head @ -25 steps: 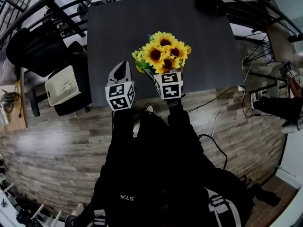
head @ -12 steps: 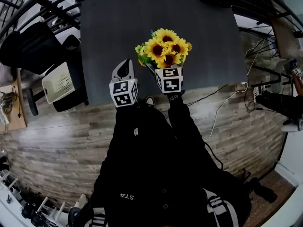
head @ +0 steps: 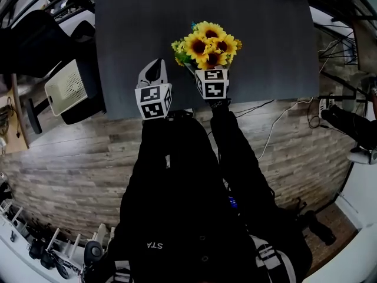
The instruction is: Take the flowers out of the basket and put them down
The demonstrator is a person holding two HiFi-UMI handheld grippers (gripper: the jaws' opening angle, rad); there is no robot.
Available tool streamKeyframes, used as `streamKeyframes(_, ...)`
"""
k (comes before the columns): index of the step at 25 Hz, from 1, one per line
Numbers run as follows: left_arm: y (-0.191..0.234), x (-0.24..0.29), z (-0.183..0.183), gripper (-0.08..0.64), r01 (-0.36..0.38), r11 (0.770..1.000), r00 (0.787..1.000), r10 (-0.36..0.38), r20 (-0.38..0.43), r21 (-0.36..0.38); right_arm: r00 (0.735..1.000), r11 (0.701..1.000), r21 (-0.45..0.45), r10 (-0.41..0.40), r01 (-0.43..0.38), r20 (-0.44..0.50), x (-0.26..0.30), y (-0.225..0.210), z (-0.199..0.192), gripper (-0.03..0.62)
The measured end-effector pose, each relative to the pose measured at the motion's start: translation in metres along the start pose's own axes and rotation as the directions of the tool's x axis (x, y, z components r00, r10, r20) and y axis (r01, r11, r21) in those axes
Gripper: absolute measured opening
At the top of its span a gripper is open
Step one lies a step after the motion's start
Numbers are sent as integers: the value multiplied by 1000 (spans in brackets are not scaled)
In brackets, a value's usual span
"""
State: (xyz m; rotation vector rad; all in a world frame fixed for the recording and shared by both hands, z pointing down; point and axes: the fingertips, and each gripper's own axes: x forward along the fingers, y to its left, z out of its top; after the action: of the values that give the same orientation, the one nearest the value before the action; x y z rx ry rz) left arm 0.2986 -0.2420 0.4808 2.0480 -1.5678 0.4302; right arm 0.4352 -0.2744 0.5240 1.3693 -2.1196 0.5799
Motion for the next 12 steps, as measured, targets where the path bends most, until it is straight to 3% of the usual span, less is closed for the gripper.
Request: streamKeyframes(12,8,15,-32,0,7,1000,999,-8,-45,-10,1000,1000,3,-8,8,-30,43,-1,-34,574)
